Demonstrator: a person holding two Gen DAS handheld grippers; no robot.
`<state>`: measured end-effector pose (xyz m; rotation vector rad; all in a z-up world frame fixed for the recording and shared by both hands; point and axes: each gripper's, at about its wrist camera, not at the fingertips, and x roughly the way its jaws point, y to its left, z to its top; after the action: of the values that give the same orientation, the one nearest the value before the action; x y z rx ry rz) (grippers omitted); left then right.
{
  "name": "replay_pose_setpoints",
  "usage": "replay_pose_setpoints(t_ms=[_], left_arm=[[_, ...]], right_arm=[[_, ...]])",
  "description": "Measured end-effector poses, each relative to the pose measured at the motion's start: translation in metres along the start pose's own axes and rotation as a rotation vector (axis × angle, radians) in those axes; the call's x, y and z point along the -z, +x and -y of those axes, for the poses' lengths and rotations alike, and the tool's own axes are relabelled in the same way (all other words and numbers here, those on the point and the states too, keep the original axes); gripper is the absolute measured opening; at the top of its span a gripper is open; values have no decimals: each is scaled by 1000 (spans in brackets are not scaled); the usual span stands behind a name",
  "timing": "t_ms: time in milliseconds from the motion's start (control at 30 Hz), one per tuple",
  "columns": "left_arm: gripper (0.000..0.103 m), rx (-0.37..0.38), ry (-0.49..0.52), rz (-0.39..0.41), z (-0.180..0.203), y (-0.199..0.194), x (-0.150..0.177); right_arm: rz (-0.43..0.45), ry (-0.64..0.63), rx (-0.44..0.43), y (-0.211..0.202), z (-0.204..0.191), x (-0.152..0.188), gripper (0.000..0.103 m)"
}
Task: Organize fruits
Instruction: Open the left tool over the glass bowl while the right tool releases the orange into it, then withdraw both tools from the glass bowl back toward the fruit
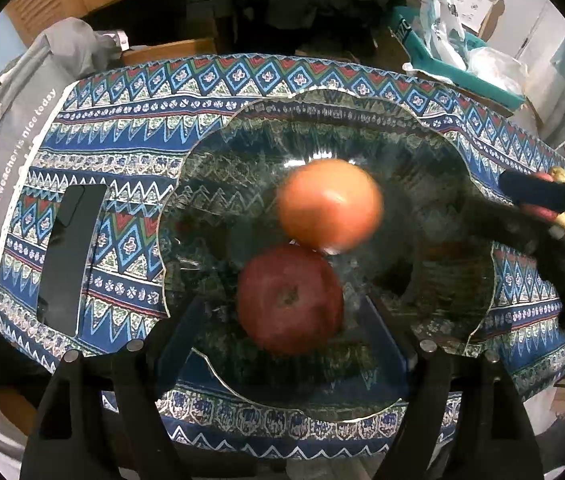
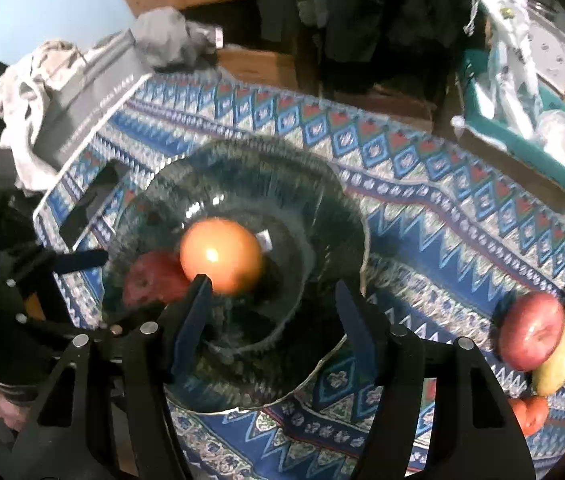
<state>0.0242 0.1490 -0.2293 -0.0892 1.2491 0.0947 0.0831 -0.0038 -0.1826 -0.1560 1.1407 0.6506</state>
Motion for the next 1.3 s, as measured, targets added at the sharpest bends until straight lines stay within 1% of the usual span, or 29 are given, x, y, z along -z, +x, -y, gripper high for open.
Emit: replay_pose_setpoints(t_ms=[200, 333, 467, 633, 733, 767, 867, 967, 1100, 1300], left_arm=[[81, 21, -14, 44, 4, -17, -4], [81, 32, -6, 72, 12, -29, -6], [81, 48, 7, 92, 21, -40, -8], [81, 59, 28, 123, 35, -55, -8], [81, 75, 38, 140, 45, -64, -10], [81, 80, 40, 145, 48, -67, -11], [81, 92, 50, 166, 58, -76, -13], [81, 98, 65, 186, 69, -84, -14], [82, 110, 83, 195, 84, -90, -16], [82, 96, 114, 215, 107, -97, -20]], right_arm=[[71, 32, 26, -29, 7, -5, 66], [122, 25, 78, -50, 8, -3, 66], [168, 27, 123, -70, 11, -1, 75], [230, 34, 164, -99, 17, 4, 75], [261, 42, 189, -113, 22, 9, 77], [277, 51, 198, -120, 25, 12, 79], [305, 77, 223, -134, 35, 20, 80], [331, 104, 263, -149, 49, 28, 80], [363, 148, 330, -167, 70, 39, 83], [388, 214, 356, -191, 102, 57, 83]])
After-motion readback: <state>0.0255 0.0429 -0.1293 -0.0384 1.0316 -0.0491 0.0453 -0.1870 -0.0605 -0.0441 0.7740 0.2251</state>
